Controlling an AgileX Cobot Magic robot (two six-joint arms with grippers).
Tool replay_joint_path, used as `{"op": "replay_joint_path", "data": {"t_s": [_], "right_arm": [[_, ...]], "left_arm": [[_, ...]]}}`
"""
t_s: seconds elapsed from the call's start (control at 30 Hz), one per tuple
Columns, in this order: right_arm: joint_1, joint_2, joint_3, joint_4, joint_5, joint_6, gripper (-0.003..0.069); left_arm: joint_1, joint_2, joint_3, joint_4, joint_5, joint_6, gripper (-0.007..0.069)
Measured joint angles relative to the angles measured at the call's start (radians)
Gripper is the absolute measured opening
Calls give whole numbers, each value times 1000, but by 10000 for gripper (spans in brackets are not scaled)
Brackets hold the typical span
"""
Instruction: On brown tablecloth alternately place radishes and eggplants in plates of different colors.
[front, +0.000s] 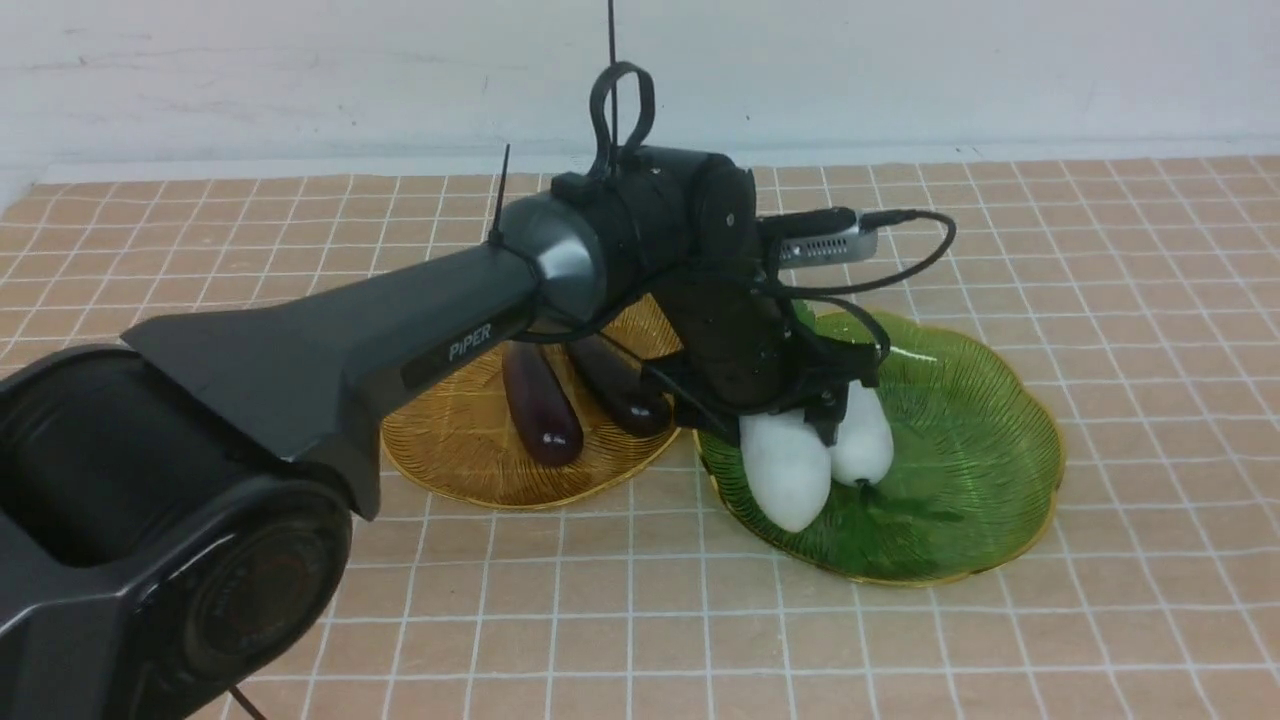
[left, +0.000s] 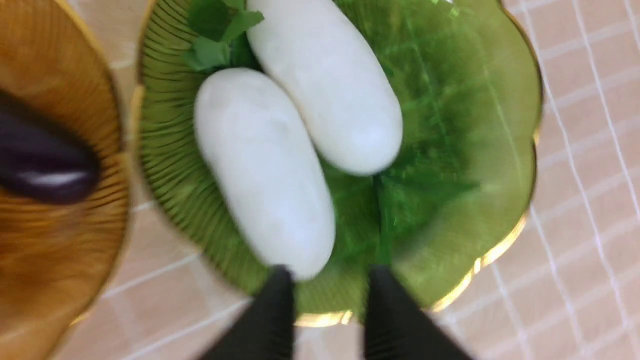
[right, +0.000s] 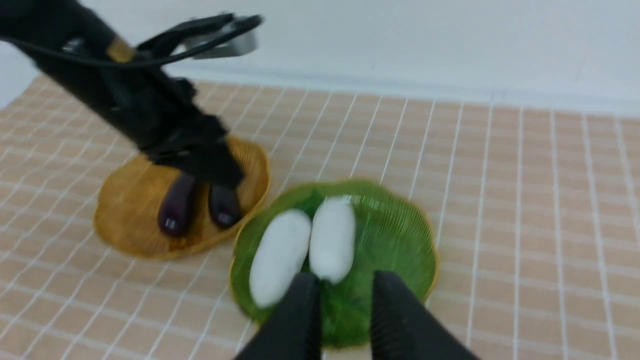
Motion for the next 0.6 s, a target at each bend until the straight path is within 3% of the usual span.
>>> {"op": "replay_joint_path", "data": {"t_s": [0.1, 0.17, 0.4, 0.6], "right_arm": [[0, -60, 29, -12, -60, -5, 67], [0, -150, 90, -24, -173, -6, 13], [0, -405, 339, -65, -560, 12, -13], [0, -479, 545, -77, -874, 25, -15]], "left_arm": [[0, -98, 0, 56, 78, 55, 59], [-1, -167, 0, 109, 115, 66, 19], [-35, -385, 70, 290, 179, 43, -3], [-117, -683, 321, 470, 172, -66, -3]]}}
